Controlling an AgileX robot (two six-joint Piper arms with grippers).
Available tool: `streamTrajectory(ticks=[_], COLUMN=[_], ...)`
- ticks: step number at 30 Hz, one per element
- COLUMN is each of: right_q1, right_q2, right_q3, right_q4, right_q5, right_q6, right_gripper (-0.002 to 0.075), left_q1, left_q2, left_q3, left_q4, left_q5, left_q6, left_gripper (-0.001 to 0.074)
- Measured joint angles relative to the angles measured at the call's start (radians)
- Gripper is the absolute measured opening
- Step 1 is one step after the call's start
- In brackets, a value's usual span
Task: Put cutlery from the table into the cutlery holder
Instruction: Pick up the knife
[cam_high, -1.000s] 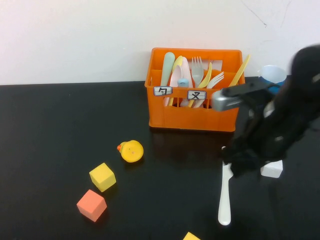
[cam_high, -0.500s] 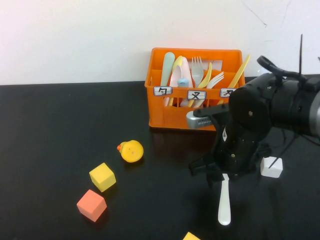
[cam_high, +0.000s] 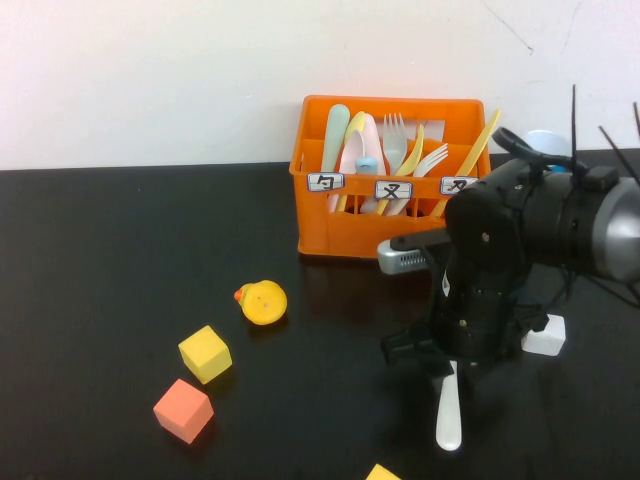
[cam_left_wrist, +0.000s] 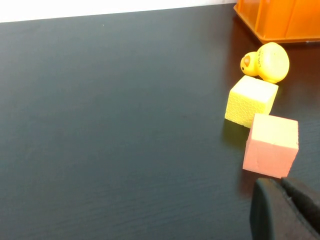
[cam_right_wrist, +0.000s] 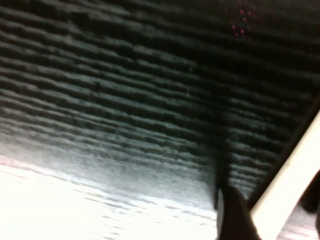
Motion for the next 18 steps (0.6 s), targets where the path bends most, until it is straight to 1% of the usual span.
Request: streamTrajectory(ticks=[6,9,11,13,16,17,18], right_q1=[0.0,0.0,0.0,0.0,0.001,0.003,0.006], right_q2=[0.017,0.023,0.026,0.029,0.03,0.03,0.03], right_q3=[-0.004,-0.012,-0.014,-0.017,-0.018,-0.019,-0.019], right_q4=[-0.003,-0.003,-0.003,-0.003,-0.003,-0.003,-0.003], right_q5=[0.029,0.047,0.059,0.071,0.093,0.1,0.113], right_q6=[-0.004,-0.039,-0.072,-0.106,-0.152,-0.176,-0.204], right_gripper=[0.0336,0.0335,0.0318,0.0272,0.0157,0.0134,0.0141], left_q1=[0.0,0.0,0.0,0.0,0.0,0.0,0.0], left_q2=[0.0,0.0,0.0,0.0,0.0,0.0,0.0], left_q3=[0.0,0.0,0.0,0.0,0.0,0.0,0.0], left_q4=[0.0,0.0,0.0,0.0,0.0,0.0,0.0], left_q5=[0.0,0.0,0.0,0.0,0.0,0.0,0.0], left_q6=[0.0,0.0,0.0,0.0,0.0,0.0,0.0], left_gripper=[-0.0001,-0.0001,-0.0001,-0.0001,-0.0001,-0.0001,-0.0001])
